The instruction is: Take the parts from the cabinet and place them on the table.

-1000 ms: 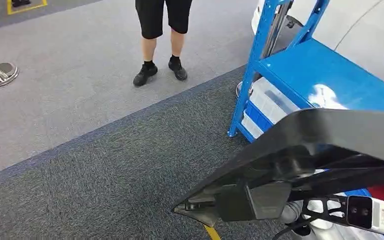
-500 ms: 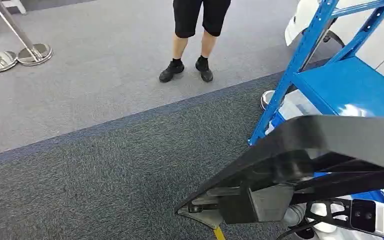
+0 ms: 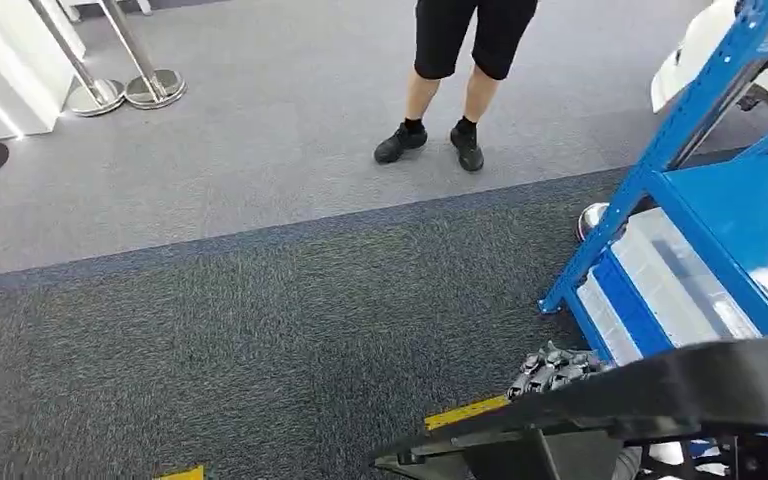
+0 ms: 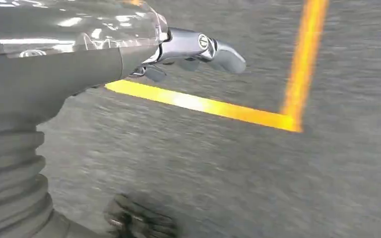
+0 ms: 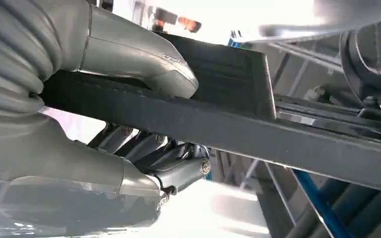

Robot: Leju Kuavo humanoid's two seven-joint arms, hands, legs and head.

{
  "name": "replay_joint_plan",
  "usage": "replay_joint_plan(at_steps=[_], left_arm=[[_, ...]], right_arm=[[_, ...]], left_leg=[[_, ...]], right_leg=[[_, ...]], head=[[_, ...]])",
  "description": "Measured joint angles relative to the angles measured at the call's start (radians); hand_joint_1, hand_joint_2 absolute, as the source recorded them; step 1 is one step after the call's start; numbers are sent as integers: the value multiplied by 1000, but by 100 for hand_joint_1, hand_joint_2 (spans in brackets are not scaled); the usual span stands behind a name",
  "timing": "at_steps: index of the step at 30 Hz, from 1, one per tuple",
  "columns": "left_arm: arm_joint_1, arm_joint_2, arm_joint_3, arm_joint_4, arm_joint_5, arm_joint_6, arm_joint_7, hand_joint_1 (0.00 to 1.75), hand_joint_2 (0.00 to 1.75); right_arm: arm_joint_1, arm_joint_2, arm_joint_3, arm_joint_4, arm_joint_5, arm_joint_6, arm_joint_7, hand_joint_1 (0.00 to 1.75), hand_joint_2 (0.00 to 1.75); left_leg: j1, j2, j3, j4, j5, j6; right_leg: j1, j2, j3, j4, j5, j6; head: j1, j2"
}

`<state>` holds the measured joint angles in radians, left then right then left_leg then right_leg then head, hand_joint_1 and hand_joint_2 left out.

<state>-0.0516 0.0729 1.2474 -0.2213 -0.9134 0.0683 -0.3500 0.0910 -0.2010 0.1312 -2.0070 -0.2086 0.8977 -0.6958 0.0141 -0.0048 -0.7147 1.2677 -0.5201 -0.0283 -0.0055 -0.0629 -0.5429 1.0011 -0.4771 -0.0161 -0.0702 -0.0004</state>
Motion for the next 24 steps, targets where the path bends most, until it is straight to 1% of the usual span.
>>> replay_joint_plan(at_steps=[1, 2, 3, 4, 5, 6, 7, 8, 9, 10, 11, 12, 13, 14, 15, 16, 17, 18, 19, 20, 21, 22, 23, 24], left_arm=[[2, -2, -17, 0, -32, 1, 38, 0, 175], [3, -5, -31, 0, -48, -10, 84, 0, 175], [1, -14, -40, 0, -49, -22, 127, 0, 175], [-2, -27, -42, 0, -46, -24, 147, 0, 175], [-1, -41, -42, 0, -38, -23, 165, 0, 175], [3, -53, -42, 0, -35, -19, 173, 0, 175], [6, -68, -42, 0, -31, -17, 178, 0, 175], [8, -73, -42, 1, -29, -16, 179, 0, 175], [7, -79, -42, 1, -27, -17, 175, 0, 175], [3, -79, -42, 1, -23, -21, 164, 0, 175], [-1, -79, -42, 1, -19, -27, 155, 0, 175], [-4, -79, -42, 1, -16, -33, 144, 0, 175], [-6, -78, -41, 1, -12, -36, 138, 0, 175], [-6, -77, -40, 1, -7, -36, 133, 0, 175], [-6, -75, -40, 0, -5, -36, 131, 0, 175], [-6, -71, -39, 0, -1, -36, 128, 0, 175], [-8, -69, -39, 0, 1, -37, 125, 0, 175], [-9, -68, -39, 0, 1, -38, 123, 0, 175], [-14, -65, -38, 0, 1, -38, 121, 0, 175], [-14, -62, -38, 0, 1, -39, 119, 0, 175], [-11, -60, -38, 0, 1, -41, 117, 0, 175], [-8, -59, -37, 0, -1, -42, 115, 0, 175], [-8, -56, -35, 0, -1, -42, 114, 0, 175], [-8, -55, -34, 0, -1, -42, 114, 0, 175]], right_arm=[[8, 22, -8, -6, 29, 1, 0, 175, 175], [15, 55, -9, -15, 68, -11, 0, 175, 175], [24, 90, -3, -25, 106, -36, 0, 175, 175], [32, 110, 9, -31, 130, -66, 0, 175, 175], [39, 133, 34, -39, 155, -116, 0, 175, 175], [43, 151, 57, -41, 168, -149, 0, 175, 175], [44, 165, 86, -44, 174, -182, 1, 175, 175], [44, 169, 104, -48, 174, -199, 1, 175, 175], [44, 171, 117, -50, 173, -210, 1, 175, 175], [44, 176, 129, -53, 169, -221, 0, 175, 175], [44, 177, 135, -54, 169, -229, 0, 175, 175], [43, 177, 140, -54, 168, -235, 0, 175, 175], [43, 177, 145, -54, 168, -238, 0, 175, 175], [43, 178, 149, -54, 168, -240, 0, 175, 175], [43, 181, 153, -55, 168, -242, 0, 175, 175], [42, 183, 158, -57, 169, -244, 0, 175, 175], [41, 185, 161, -59, 169, -246, 0, 175, 175], [39, 185, 163, -61, 168, -249, 0, 175, 175], [40, 185, 165, -63, 168, -251, 0, 175, 175], [39, 186, 168, -65, 166, -252, 0, 175, 175], [38, 189, 169, -65, 165, -252, 0, 175, 175], [37, 191, 172, -65, 165, -252, 0, 175, 175], [37, 196, 174, -67, 165, -251, 0, 175, 175], [36, 200, 176, -70, 165, -250, 1, 175, 175]], left_leg=[[0, 7, 52, -94, 42, 2], [-1, 30, 112, -198, 80, 7], [-10, 73, 137, -251, 67, 20], [-14, 62, 141, -254, 75, 30], [-15, 51, 136, -252, 74, 33], [-18, 43, 133, -252, 72, 38], [-19, 34, 132, -255, 74, 43], [-7, 26, 141, -264, 82, 50], [-7, 16, 140, -266, 83, 55], [-7, 9, 139, -265, 85, 60], [-8, -2, 137, -265, 86, 61], [-10, -14, 135, -265, 86, 63], [-11, -27, 135, -264, 86, 63], [-12, -40, 136, -264, 86, 63], [-12, -51, 137, -263, 86, 63], [-12, -65, 139, -261, 86, 62], [-12, -79, 141, -259, 85, 60], [-10, -90, 138, -258, 84, 57], [-15, -100, 131, -249, 84, 50], [-10, -109, 125, -253, 88, 44], [-6, -120, 122, -256, 89, 36], [-4, -131, 121, -260, 93, 30], [-8, -131, 119, -255, 90, 25], [-9, -76, 111, -232, 74, 24]], right_leg=[[0, -10, 4, 0, -3, 2], [0, -20, 10, 0, -6, 5], [5, -29, 13, 0, -10, 10], [6, -33, 13, 1, -13, 16], [5, -40, 15, 1, -13, 23], [3, -48, 18, 0, -14, 26], [4, -56, 21, -2, -15, 32], [1, -41, 19, 8, -25, 41], [-1, 9, 10, 36, -48, 44], [-2, 40, -21, 102, -91, 44], [-2, 52, -60, 185, -132, 44], [-2, 56, -104, 270, -164, 45], [-1, 58, -132, 321, -172, 45], [-2, 58, -137, 322, -155, 43], [-1, 59, -121, 282, -121, 41], [-2, 64, -84, 196, -67, 37], [-2, 83, -39, 97, -15, 32], [-3, 139, -12, 26, 4, 27], [-8, 160, -7, 7, -2, 26], [-3, 143, -9, 11, -2, 26], [0, 139, -10, 12, -3, 22], [2, 129, -8, 9, 0, 17], [-10, 114, -2, -6, 6, 9], [-6, 99, 4, -13, 8, 4]], head=[[0, 0], [0, 0], [0, 0], [0, 0], [0, 0], [0, 0], [0, 0], [0, 0], [0, 0], [0, 0], [0, 0], [0, 0], [0, 0], [0, 0], [0, 0], [0, 0], [0, 0], [0, 0], [0, 0], [0, 0], [0, 0], [0, 0], [0, 0], [0, 0]])
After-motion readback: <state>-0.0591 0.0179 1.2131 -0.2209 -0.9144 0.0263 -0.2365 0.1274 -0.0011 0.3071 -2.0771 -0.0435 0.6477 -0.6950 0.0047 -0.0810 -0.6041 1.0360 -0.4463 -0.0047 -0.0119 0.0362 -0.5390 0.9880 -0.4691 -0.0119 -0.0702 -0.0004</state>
